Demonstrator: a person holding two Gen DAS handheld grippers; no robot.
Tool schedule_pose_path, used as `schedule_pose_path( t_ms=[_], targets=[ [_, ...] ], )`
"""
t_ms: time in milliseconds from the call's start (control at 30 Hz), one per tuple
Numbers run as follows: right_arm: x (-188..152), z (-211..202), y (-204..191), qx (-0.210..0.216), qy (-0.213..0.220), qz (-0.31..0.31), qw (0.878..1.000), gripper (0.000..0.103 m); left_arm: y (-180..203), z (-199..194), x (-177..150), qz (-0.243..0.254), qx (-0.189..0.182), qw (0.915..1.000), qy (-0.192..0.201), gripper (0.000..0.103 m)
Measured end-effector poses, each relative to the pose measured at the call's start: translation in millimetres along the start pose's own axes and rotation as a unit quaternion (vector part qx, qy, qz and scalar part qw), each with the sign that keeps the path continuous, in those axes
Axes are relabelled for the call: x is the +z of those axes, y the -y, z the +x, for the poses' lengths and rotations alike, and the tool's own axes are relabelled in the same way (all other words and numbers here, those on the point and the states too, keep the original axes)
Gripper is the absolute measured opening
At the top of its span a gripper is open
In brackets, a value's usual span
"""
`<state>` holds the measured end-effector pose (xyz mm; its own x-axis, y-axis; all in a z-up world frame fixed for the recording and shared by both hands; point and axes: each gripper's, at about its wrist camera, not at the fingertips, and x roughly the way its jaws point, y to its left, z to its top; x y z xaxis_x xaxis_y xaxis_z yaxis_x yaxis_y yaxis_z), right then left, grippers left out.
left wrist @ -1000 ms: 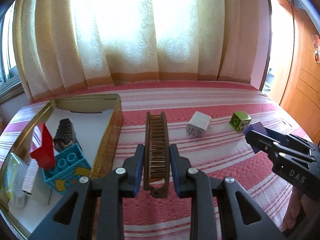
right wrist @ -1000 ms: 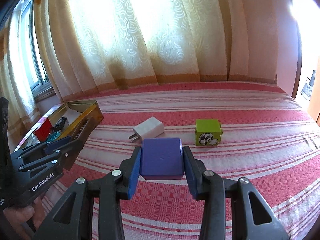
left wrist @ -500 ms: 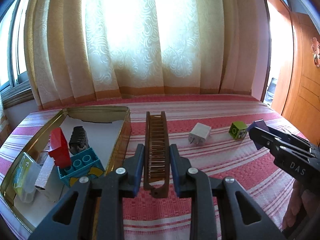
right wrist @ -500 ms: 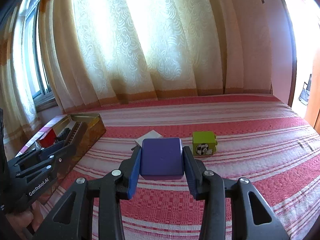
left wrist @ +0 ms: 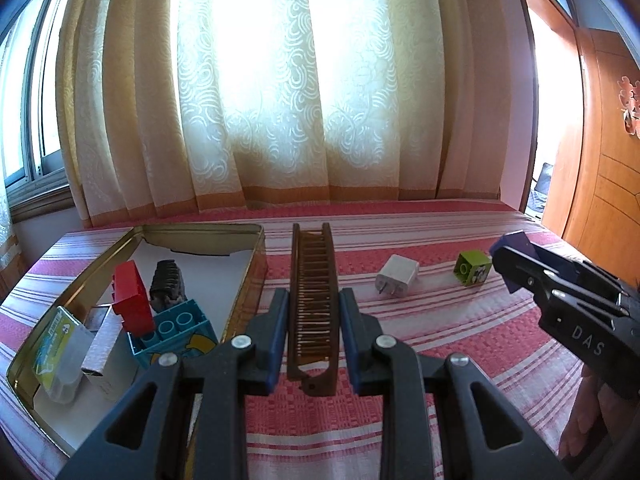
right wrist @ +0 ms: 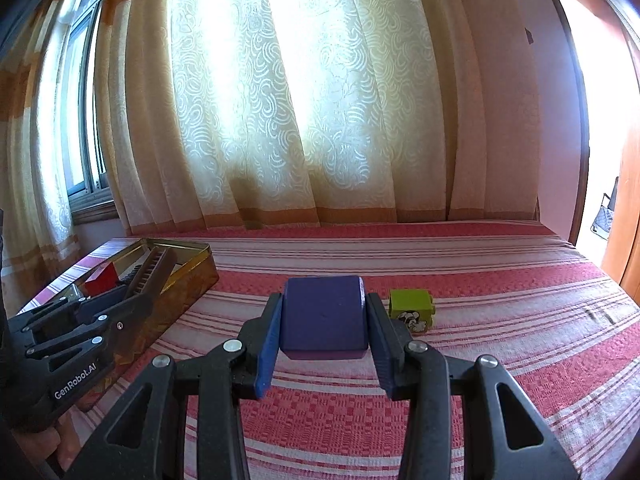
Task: Organize rigid objects
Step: 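Carry the comb with left gripper while right carries the purple block toward the tin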
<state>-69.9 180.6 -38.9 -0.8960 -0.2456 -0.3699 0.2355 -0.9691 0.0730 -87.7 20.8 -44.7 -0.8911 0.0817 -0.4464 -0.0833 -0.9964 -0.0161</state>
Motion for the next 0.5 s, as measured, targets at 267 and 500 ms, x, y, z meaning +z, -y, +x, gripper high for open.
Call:
schedule_pose_path(
  t_ms=[267, 500],
  targets=[
    [-0.8, -4.1, -2.5, 0.001, 0.012, -0.003, 1.000, 0.043, -0.7, -3.2, -0.9, -0.004, 0.000, 1.0000, 0.006, 0.024],
    [-1.5, -9.3, -8.4, 0.004, 0.025, -0.008, 1.000, 0.043, -2.0, -3.3, -1.5, -0.007, -0.001, 1.0000, 0.006, 0.024]
  ],
)
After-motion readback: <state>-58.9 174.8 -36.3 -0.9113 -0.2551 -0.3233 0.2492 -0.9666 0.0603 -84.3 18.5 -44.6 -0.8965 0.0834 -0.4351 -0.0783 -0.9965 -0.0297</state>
